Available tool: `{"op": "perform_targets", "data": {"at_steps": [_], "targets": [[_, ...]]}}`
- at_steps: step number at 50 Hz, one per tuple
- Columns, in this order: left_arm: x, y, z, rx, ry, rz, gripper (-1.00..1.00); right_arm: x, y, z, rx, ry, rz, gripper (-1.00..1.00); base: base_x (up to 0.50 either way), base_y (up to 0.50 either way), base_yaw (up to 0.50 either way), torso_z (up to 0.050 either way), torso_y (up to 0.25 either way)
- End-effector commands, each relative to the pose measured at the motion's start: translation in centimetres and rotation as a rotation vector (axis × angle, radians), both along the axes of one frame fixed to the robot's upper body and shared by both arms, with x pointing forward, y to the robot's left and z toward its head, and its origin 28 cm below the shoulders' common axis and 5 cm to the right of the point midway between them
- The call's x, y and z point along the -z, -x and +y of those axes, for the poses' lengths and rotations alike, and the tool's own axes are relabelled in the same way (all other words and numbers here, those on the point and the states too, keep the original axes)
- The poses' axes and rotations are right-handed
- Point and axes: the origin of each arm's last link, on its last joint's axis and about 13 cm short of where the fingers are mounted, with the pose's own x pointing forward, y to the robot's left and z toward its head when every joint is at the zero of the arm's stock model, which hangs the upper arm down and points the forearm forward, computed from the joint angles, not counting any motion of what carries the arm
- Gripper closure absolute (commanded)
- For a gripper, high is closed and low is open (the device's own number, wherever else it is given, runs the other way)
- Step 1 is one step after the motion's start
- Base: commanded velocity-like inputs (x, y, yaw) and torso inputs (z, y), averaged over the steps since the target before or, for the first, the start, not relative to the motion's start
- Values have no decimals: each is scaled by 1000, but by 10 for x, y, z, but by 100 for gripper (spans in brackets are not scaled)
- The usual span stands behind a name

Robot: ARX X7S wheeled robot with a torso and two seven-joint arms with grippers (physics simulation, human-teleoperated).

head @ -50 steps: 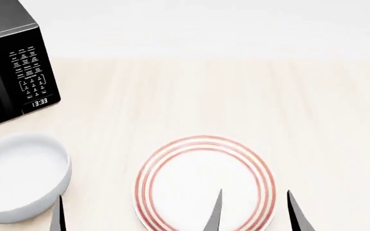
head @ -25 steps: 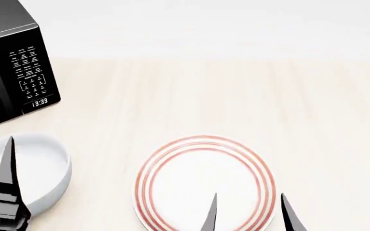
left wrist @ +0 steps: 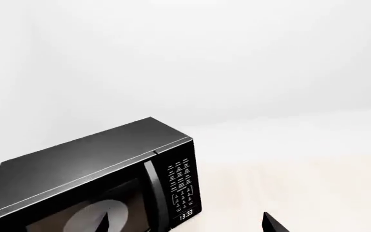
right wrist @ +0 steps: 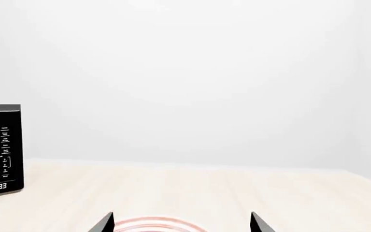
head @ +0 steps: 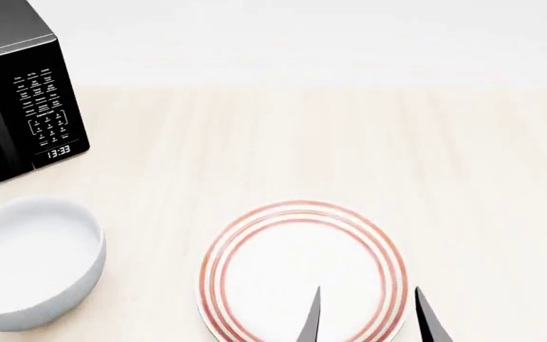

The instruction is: Pick up the white bowl and put it on the plate.

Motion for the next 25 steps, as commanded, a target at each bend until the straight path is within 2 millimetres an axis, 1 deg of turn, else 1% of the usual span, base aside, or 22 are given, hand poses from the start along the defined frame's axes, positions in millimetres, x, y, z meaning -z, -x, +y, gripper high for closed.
{"op": "perform_targets", "data": {"at_steps": [1,3,4,8,9,14,19,25], "targets": [[-3,-21,28,-26,165,147,-100,1,-2,-3,11,11,-6,-100,0,0,0,0,0],[0,-24,31,-29,170,175,-100,1,-2,-2,10,11,-5,-100,0,0,0,0,0],[1,-26,34,-32,218,181,-100,1,-2,-2,9,13,-4,-100,0,0,0,0,0],[6,-29,40,-53,230,195,-100,2,-2,-2,7,11,-2,-100,0,0,0,0,0],[10,-31,41,-59,201,199,-100,2,-3,-2,6,11,-2,-100,0,0,0,0,0],[22,-35,41,-47,265,261,-100,3,-2,-2,5,13,2,-100,0,0,0,0,0],[36,-36,40,-52,267,308,-100,1,-1,-2,6,16,-4,-100,0,0,0,0,0],[44,-38,39,-51,287,342,-100,2,-2,-2,6,16,-2,-100,0,0,0,0,0]]}}
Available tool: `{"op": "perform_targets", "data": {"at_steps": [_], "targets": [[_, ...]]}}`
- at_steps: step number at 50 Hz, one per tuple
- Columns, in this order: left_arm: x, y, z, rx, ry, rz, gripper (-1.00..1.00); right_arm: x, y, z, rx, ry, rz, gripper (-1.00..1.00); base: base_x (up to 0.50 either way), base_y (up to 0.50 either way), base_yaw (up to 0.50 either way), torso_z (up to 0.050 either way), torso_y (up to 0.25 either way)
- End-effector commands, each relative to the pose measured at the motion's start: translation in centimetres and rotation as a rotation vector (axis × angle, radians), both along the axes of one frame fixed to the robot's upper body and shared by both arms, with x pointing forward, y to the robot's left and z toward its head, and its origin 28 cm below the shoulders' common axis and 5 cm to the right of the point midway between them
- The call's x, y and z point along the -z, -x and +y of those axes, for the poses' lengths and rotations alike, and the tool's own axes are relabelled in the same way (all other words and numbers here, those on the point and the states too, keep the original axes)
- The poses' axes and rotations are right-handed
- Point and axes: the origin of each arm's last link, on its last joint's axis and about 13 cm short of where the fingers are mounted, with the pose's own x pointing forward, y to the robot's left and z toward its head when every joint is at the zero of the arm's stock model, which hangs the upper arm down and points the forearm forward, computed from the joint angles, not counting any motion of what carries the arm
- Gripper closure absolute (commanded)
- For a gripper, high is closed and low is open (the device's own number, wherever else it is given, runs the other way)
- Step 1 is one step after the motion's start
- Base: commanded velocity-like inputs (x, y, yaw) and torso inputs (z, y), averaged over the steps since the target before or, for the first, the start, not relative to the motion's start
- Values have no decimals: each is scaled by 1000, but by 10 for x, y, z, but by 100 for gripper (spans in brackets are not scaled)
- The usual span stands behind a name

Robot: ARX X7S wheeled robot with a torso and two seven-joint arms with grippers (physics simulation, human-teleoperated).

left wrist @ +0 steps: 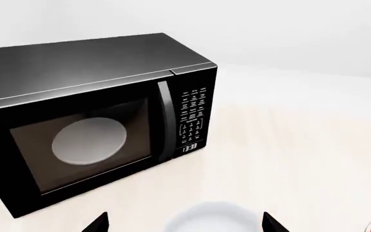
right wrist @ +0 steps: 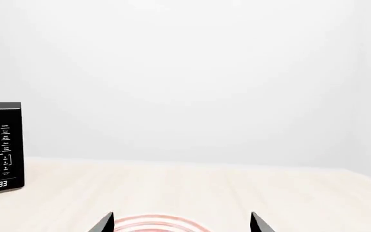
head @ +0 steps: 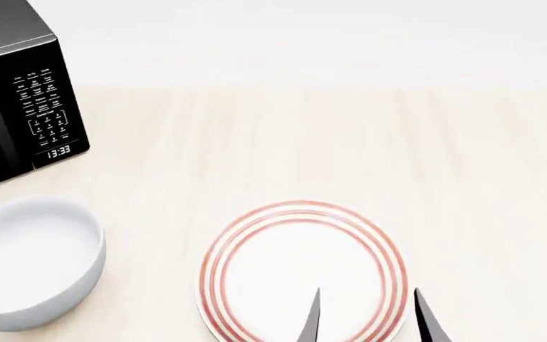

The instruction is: Pick up the white bowl and put it on the plate.

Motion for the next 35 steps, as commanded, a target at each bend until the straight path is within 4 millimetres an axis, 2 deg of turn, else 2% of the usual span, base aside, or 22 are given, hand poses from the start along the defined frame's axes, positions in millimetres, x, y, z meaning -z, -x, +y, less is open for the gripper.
{"op": "perform_targets", "data": {"at_steps": [1,8,26,35], "targets": [[21,-6,2,6,58,78,-100,1,-2,-2,9,14,-6,-100,0,0,0,0,0],[38,-8,0,18,93,117,-100,1,-2,-2,10,16,-6,-100,0,0,0,0,0],[51,-12,5,-17,74,153,-100,1,-2,-2,9,16,-4,-100,0,0,0,0,0],[67,-17,6,-24,86,186,-100,2,-2,-1,9,15,0,-100,0,0,0,0,0]]}}
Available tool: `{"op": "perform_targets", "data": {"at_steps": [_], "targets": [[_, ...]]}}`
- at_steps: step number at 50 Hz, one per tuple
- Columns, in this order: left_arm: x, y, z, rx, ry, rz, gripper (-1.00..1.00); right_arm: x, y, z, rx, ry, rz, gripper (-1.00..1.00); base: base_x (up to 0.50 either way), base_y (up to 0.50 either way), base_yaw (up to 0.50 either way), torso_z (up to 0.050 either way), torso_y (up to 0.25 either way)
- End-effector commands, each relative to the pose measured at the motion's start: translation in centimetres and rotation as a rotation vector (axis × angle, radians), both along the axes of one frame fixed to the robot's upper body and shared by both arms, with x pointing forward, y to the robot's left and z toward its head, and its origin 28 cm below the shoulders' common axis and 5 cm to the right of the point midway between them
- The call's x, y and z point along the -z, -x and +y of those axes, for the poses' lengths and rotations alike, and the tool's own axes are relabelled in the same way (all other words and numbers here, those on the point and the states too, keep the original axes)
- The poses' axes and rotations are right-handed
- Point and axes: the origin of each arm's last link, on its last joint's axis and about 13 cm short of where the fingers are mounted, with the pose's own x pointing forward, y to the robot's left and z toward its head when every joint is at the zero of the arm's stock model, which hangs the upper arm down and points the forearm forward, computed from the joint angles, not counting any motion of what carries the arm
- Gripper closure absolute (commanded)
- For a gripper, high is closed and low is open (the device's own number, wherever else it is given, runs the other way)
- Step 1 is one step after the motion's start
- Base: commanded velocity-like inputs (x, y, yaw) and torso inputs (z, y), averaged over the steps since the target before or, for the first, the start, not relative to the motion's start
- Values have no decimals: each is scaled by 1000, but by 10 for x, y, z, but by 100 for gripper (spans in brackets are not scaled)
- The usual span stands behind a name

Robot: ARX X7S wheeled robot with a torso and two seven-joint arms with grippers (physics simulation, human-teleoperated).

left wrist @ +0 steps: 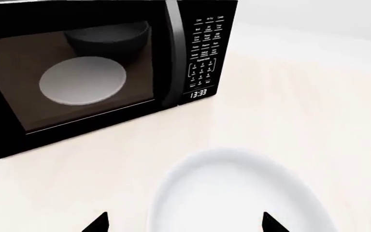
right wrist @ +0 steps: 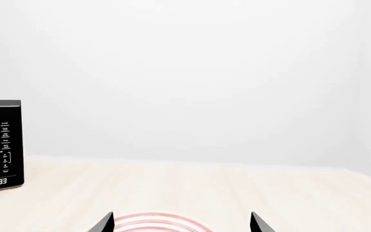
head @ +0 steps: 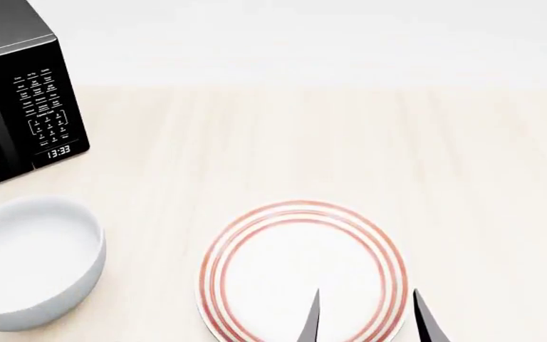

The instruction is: Pick up the white bowl and put it on the plate.

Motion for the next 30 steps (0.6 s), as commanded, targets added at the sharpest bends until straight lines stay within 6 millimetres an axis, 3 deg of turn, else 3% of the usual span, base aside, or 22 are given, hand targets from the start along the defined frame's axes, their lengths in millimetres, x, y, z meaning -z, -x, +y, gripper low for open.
{"op": "perform_targets", "data": {"at_steps": [1,30], "targets": [[17,-5,0,-11,38,28,-100,0,-2,-2,8,11,-6,-100,0,0,0,0,0],[27,-23,7,-27,47,88,-100,2,-2,-1,2,13,0,-100,0,0,0,0,0]]}}
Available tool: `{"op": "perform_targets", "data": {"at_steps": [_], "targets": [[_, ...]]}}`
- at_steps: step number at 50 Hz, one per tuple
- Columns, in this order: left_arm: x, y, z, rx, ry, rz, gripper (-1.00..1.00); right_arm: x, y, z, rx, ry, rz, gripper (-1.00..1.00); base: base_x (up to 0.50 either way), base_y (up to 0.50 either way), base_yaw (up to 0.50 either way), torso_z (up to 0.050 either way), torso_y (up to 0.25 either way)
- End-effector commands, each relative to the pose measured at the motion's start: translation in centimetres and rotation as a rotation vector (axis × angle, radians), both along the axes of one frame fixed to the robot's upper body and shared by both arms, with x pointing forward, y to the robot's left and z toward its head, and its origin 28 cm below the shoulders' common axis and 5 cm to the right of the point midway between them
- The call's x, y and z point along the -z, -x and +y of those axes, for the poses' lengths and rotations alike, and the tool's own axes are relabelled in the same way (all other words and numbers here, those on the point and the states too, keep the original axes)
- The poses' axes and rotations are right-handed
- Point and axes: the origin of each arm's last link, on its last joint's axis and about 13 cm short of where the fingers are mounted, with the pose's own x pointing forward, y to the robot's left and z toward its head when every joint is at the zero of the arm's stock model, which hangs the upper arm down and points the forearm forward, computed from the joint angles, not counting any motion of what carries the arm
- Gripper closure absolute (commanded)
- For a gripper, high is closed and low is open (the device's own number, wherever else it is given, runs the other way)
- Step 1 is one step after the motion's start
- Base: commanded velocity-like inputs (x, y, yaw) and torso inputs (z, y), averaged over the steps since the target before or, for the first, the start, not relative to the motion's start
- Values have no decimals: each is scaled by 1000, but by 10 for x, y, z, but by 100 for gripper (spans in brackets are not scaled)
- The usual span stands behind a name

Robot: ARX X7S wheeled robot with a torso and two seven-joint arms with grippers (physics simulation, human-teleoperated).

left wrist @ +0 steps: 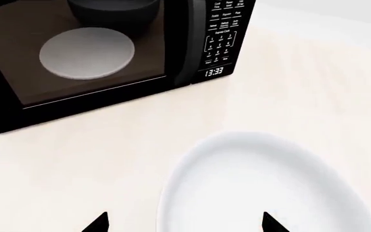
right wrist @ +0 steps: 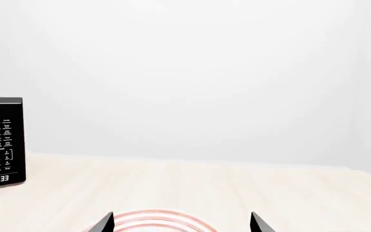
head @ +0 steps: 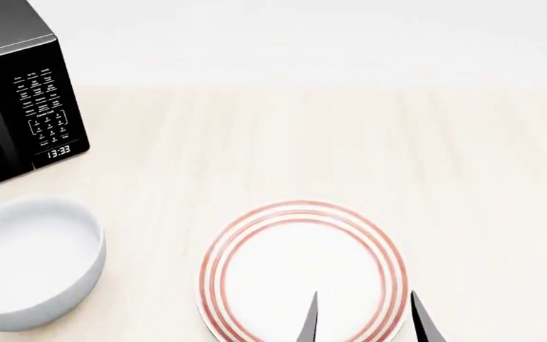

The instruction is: Pick up the white bowl and put it on the plate.

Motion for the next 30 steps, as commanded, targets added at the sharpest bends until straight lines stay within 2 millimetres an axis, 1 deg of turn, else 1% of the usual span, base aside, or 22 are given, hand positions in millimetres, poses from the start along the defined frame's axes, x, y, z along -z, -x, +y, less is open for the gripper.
{"op": "perform_targets", "data": {"at_steps": [1,7,23,30], "targets": [[4,-8,0,7,30,18,-100,0,-2,-1,6,11,-7,-100,0,0,0,0,0],[9,-11,0,2,28,26,-100,1,-2,-1,4,10,-7,-100,0,0,0,0,0],[6,-26,-6,6,7,21,-100,3,-2,-1,-1,12,-2,-100,0,0,0,0,0],[9,-33,-5,-7,8,23,-100,3,-2,0,-3,11,-1,-100,0,0,0,0,0]]}}
